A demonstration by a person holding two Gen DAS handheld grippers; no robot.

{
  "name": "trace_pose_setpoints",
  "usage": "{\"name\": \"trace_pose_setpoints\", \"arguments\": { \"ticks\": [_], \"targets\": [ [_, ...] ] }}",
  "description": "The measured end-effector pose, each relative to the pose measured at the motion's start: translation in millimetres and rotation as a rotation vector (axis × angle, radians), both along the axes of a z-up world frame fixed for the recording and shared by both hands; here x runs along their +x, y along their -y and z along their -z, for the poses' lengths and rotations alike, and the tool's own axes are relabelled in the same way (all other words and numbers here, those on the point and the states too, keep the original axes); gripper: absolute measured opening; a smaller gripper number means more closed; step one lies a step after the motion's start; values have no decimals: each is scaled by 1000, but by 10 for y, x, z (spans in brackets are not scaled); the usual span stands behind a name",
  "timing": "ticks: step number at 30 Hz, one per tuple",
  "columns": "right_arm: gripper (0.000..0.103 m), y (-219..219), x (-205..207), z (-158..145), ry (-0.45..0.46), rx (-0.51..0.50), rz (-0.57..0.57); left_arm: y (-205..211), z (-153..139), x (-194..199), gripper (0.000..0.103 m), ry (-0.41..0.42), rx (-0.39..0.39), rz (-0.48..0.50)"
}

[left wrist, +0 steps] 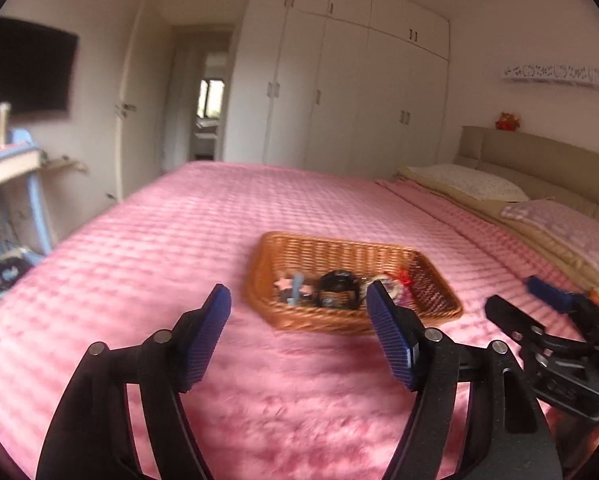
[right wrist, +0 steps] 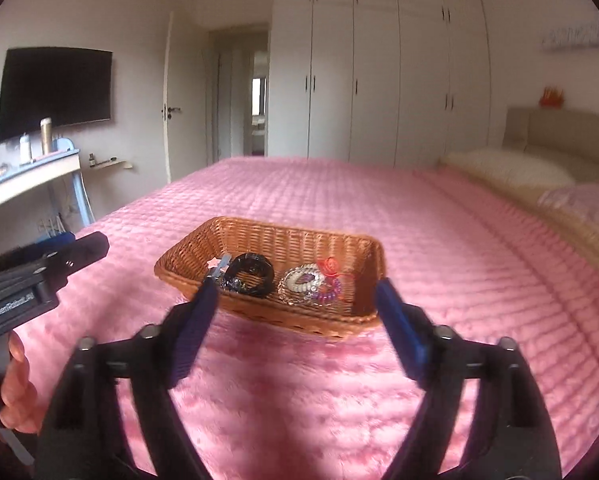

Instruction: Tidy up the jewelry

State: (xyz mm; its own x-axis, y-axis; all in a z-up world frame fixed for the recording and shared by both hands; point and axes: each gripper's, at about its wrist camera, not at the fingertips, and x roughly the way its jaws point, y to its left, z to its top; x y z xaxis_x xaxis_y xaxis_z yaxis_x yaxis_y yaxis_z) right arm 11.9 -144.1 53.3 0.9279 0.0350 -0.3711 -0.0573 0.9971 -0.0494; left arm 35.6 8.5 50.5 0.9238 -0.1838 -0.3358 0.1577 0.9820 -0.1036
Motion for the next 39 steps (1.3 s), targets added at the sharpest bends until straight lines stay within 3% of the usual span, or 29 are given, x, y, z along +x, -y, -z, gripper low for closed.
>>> {"name": "trace_pose_setpoints", "arguments": {
  "ticks": [1,7,13,17,31,39],
  "targets": [
    [89,-17,-97,41,24,-12,8,22,37,-66,77,19,16,-20],
    [89,146,-145,258,43,38,64,102,236,-260,82,90,62,-115],
    [90,186,-128,454,36,37,76,37,415,-159,84,34,36,-133],
    [90,145,-107,494,40,22,79,-32,435,-177,85,36,12,-146],
    [90,201,-135,500,32,51,80,139,436,-267,93,84,96,-153],
    [90,242,-110,504,18,72,80,125,440,-247,94,73,91,-152]
  ]
}}
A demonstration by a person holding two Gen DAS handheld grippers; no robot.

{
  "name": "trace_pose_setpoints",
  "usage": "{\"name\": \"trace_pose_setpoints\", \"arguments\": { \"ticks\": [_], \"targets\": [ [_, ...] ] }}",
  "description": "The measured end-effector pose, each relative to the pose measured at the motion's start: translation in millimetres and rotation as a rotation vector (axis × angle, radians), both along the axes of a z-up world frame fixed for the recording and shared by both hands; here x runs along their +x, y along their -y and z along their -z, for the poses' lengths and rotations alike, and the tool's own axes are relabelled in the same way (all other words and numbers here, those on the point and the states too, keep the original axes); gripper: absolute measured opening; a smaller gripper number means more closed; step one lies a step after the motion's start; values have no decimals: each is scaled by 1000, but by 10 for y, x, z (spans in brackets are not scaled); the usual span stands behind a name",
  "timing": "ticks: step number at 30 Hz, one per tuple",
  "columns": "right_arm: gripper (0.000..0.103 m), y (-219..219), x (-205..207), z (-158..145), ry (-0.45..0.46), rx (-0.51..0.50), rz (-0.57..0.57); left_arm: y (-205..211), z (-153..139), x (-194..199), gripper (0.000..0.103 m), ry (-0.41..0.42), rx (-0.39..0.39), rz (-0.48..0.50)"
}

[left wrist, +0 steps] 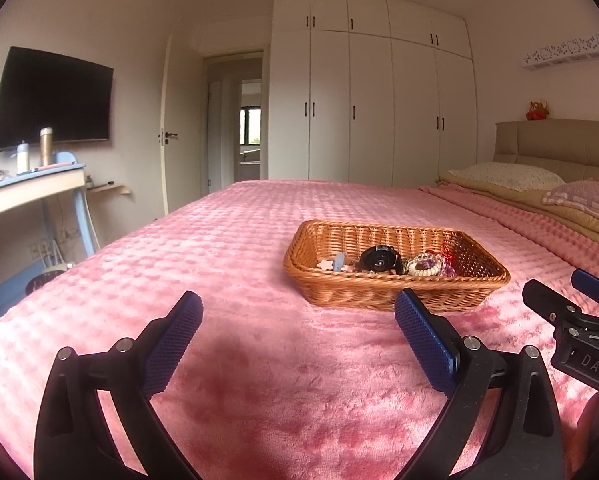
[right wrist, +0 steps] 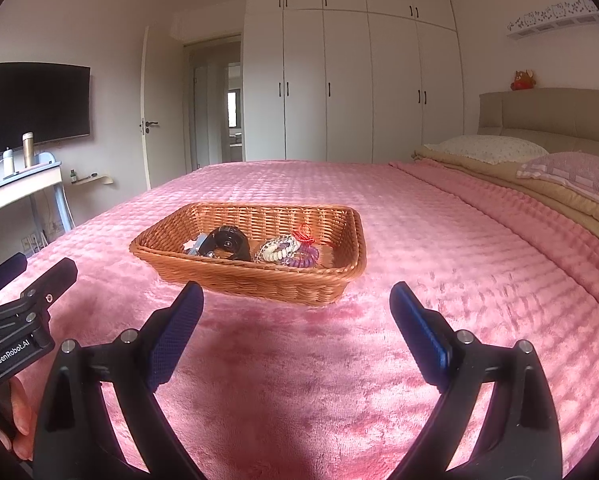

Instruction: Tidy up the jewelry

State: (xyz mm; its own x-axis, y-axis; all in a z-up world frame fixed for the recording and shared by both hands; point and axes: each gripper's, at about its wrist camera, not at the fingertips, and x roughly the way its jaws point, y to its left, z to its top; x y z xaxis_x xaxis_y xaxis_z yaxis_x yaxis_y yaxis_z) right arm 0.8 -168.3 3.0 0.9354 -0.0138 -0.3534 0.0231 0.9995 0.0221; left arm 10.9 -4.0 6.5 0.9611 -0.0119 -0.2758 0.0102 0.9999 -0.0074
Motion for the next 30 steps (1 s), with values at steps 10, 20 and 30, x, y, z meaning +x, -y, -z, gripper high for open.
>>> {"name": "trace_pose_setpoints", "arguments": {
  "ticks": [10,20,30],
  "targets": [
    [90,9,16,7,-5,5,0,-3,12,11,94,-6,6,2],
    [90,6,13,16,-7,3,0,-1,19,19,94,-9,8,8],
    [90,1,15,15,-9,2,0,3,26,25,94,-9,10,9]
  ]
}}
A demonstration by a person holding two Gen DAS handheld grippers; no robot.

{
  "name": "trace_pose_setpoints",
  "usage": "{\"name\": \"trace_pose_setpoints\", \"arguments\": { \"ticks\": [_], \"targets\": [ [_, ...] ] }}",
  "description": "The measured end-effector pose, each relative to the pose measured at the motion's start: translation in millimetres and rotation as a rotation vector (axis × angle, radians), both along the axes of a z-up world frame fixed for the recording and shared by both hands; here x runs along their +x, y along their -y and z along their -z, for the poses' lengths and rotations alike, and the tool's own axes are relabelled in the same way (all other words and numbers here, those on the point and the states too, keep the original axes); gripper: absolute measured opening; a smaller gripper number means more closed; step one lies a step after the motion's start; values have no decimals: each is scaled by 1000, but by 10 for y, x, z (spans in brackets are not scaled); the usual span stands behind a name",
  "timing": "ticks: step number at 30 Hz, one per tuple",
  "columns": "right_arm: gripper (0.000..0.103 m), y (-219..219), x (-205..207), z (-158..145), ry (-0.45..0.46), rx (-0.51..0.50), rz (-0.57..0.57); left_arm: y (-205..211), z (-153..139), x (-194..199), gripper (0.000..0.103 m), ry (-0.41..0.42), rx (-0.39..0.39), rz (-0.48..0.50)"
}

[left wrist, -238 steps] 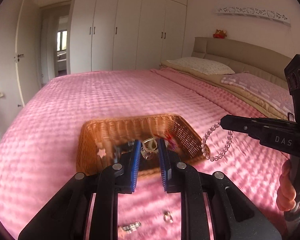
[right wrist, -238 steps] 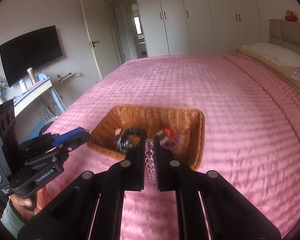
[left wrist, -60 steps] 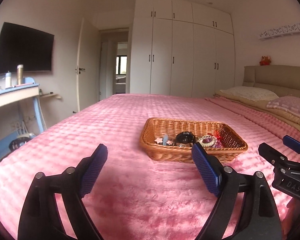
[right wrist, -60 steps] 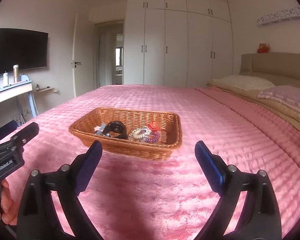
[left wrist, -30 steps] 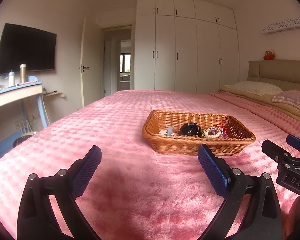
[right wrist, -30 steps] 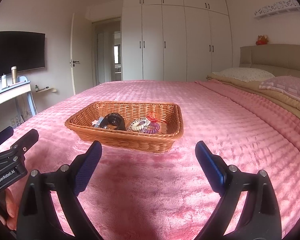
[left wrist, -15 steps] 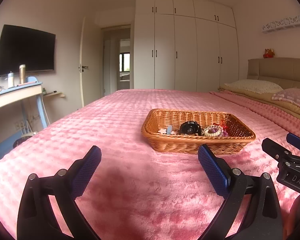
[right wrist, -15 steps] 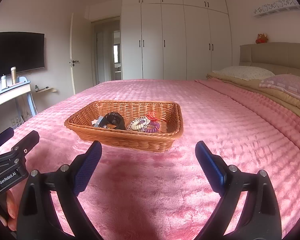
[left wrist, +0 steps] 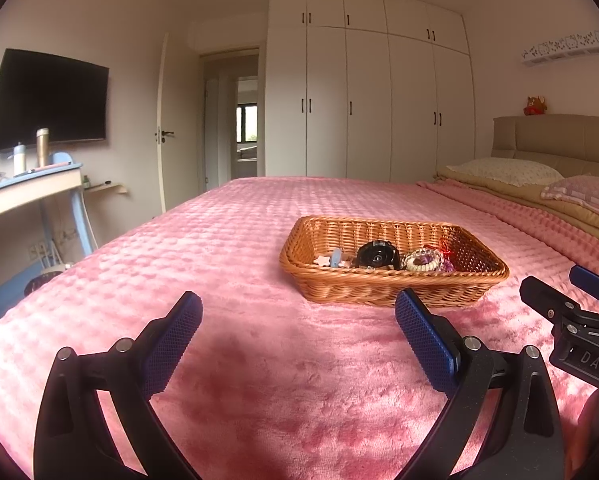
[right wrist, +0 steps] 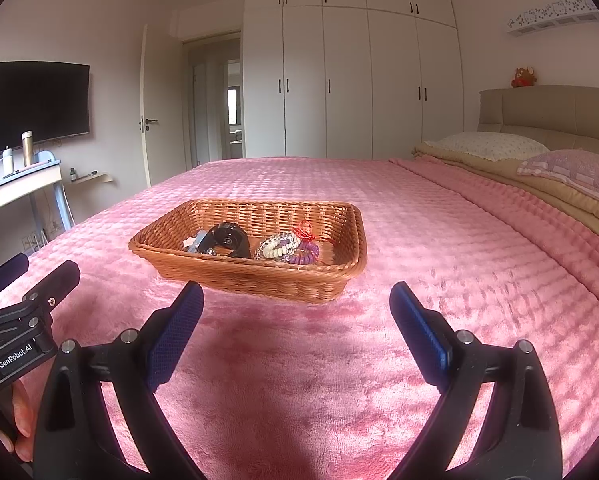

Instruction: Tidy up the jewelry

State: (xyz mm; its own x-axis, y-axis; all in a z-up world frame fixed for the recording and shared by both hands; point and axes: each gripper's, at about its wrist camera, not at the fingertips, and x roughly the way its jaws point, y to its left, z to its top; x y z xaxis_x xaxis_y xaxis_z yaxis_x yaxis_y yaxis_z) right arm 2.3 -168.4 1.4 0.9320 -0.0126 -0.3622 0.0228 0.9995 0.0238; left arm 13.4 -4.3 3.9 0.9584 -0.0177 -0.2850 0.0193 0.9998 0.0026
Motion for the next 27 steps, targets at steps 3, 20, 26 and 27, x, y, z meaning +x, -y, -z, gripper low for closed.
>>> {"name": "trace_pose_setpoints", "arguments": {
  "ticks": [3,20,26,27],
  "targets": [
    [90,-1,0,0,0,0,0,1,2,4,94,-3,-2,1],
    [92,14,19,12,-7,3,-2,2,8,40,94,-6,-2,9],
    [93,13,18,11,-7,3,-2,6,9,37,94,-6,-1,10],
    [93,13,19,11,-7,3,-2,6,8,37,94,-6,0,10]
  ]
}}
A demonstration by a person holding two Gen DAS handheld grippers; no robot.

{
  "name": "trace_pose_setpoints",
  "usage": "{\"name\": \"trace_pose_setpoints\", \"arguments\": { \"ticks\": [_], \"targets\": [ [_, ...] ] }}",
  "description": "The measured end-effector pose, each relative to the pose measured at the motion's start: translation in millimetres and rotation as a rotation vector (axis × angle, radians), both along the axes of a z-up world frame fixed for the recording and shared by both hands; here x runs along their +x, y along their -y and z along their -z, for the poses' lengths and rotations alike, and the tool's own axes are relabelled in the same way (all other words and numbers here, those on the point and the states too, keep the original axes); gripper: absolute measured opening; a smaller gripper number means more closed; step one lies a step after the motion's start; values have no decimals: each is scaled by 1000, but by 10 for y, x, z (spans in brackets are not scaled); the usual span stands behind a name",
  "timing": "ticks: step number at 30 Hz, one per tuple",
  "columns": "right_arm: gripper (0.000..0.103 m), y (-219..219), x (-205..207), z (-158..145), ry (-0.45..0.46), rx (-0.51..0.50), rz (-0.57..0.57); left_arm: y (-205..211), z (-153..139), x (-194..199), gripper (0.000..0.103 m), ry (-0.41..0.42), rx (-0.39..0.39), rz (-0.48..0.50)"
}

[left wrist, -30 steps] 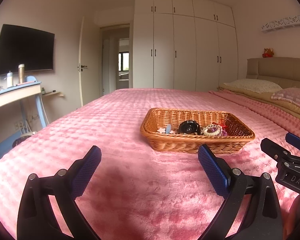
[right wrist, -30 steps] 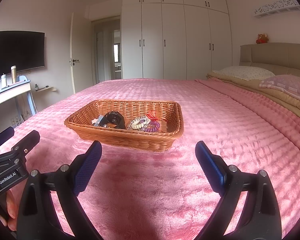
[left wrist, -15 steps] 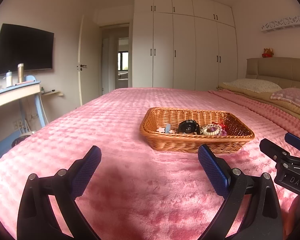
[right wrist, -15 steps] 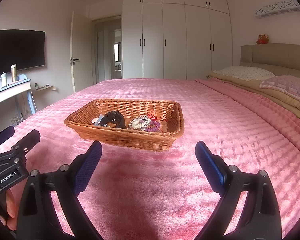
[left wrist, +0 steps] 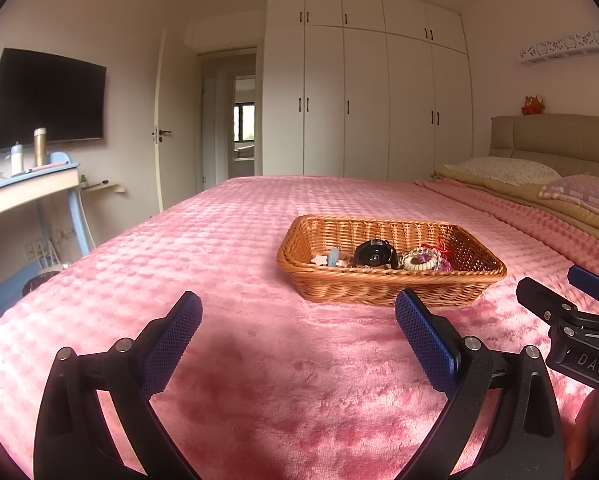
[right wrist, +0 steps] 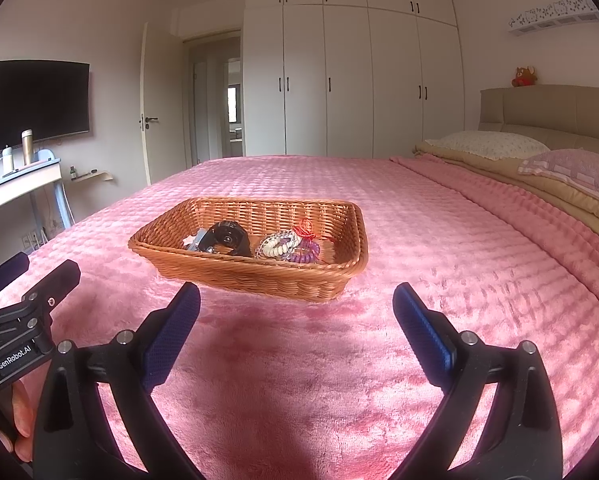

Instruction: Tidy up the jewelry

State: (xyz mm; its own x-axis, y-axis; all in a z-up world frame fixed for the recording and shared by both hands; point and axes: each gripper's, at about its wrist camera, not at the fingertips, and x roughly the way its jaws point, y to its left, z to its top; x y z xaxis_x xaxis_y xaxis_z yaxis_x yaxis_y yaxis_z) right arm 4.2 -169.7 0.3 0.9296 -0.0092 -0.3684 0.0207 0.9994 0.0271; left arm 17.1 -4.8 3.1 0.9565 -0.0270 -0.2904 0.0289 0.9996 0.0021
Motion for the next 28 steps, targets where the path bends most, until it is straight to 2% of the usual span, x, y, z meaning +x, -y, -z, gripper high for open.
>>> {"name": "trace_pose_setpoints", "arguments": {
  "ticks": [28],
  "targets": [
    [93,1,6,3,-2,-2,-1,-4,0,22,96,-22,2,7]
  ]
}}
